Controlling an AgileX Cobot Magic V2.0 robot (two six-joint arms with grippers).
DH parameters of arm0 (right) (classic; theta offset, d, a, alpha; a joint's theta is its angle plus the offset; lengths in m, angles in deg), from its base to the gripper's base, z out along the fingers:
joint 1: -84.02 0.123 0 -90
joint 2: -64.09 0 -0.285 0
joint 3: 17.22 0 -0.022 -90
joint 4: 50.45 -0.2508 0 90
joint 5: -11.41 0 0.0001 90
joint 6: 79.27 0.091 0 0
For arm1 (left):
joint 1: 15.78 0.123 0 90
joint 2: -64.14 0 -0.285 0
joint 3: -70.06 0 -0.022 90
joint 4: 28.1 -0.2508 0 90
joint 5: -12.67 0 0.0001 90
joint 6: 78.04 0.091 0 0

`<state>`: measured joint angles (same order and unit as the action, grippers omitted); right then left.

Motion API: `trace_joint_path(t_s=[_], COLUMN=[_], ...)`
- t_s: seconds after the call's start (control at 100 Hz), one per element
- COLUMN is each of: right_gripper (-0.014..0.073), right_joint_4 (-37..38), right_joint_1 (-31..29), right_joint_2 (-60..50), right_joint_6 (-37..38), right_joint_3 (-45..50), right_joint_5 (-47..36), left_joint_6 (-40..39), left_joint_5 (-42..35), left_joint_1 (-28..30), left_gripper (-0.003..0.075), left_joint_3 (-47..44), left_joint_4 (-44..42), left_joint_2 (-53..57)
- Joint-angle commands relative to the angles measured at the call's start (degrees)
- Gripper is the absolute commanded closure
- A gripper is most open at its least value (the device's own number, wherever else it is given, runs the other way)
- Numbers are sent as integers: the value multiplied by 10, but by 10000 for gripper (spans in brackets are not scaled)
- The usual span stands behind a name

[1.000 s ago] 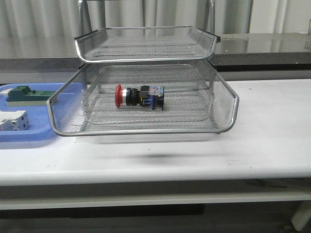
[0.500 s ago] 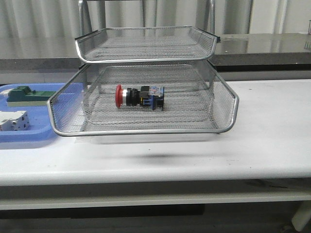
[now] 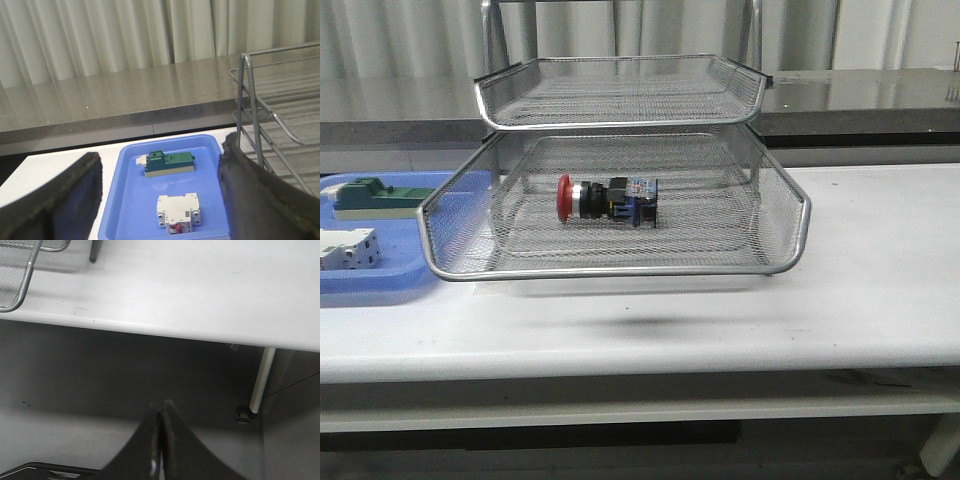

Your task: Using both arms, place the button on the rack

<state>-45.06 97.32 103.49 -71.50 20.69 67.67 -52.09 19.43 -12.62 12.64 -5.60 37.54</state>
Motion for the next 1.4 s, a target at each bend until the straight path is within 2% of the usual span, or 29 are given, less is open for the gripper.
trace_joint_path(t_s=[0.0,0.14,0.59,0.66,0.78,1.07,1.39], right_gripper=[660,660,660,660,660,660,660], right_joint_4=[11,11,11,11,11,11,11], right_joint_1=[-3,-3,-3,-3,-3,-3,-3], right_joint_2=[1,1,1,1,1,1,1], right_joint_6=[-3,-3,-3,-3,-3,-3,-3], right_joint_3=[-15,-15,-15,-15,-15,-15,-15], right_joint_5=[-27,-27,-27,-27,-27,-27,-27], left_joint_6=[-6,-6,-6,-6,-6,-6,-6], left_joint_5=[-63,-56,-45,-45,-45,-45,-45], left_joint_1=[-2,-2,-2,-2,-2,-2,-2], left_gripper=[240,240,247,282,391,741,741], left_joint_3=[2,-5,-30,-30,-30,-30,-30], left_joint_4=[18,88,89,89,89,89,89], left_joint_2=[13,23,23,23,23,23,23])
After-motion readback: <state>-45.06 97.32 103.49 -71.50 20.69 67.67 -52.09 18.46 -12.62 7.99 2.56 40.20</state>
